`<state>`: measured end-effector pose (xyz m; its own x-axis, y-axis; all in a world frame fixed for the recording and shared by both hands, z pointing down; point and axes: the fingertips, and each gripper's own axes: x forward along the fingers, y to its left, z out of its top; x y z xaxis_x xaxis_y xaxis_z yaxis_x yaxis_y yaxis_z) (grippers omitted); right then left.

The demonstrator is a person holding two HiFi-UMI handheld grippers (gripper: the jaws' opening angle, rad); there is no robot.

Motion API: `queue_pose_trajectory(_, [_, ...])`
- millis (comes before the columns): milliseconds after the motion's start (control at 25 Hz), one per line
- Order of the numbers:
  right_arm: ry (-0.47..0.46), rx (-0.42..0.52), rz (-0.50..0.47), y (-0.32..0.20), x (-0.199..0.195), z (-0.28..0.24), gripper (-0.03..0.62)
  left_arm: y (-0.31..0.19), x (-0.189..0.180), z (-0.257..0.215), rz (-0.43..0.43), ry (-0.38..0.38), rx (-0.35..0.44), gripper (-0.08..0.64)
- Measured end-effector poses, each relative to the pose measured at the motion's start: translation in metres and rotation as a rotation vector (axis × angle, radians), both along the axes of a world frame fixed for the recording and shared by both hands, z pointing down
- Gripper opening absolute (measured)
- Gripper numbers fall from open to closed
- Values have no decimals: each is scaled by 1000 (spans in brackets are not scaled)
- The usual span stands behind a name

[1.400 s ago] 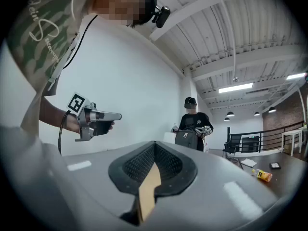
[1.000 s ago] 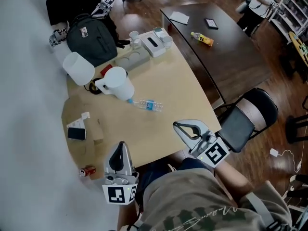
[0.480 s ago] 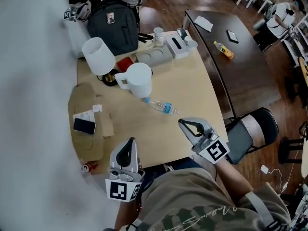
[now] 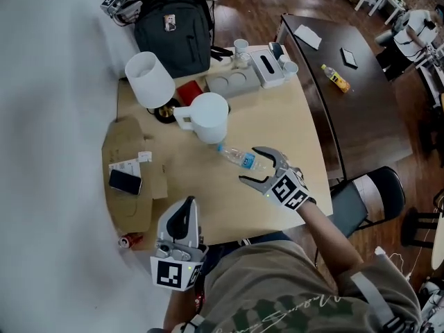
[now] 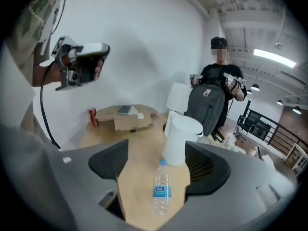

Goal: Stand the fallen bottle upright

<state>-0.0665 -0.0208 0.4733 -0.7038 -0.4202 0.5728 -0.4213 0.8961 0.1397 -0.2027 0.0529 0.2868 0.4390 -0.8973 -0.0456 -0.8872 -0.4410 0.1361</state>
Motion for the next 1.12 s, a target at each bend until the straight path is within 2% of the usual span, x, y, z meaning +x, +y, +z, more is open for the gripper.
queue_pose_trajectory(80, [92, -43, -6, -17, 1, 42, 383, -7, 0, 0, -3, -4, -3, 3])
queue_pose_trajectory(240, [239, -126, -33, -42, -1, 119, 380, -22, 1, 6, -6, -7, -13, 3])
queue_pose_trajectory(400, [346, -222, -92, -48, -6, 183, 373, -39, 10, 25, 15, -19, -61, 3])
queue_pose_trajectory(520, [422, -238, -117, -51, -8, 220, 320, -54, 19, 35, 36, -25, -78, 3])
queue_pose_trajectory(600, [485, -254, -138, -51, -7, 243, 329, -63, 26, 41, 58, -23, -90, 3])
queue_pose_trajectory(720, [527, -306, -114, -53, -7, 269, 370, -69, 36, 44, 89, -14, -101, 3])
queue_pose_trajectory(840, [562, -320, -111, -57, -4, 286, 362, -74, 39, 48, 97, -14, -112, 3])
queue_pose_trajectory(1120, [569, -300, -145, -67, -11, 296, 342, -86, 35, 65, 73, -18, -161, 3])
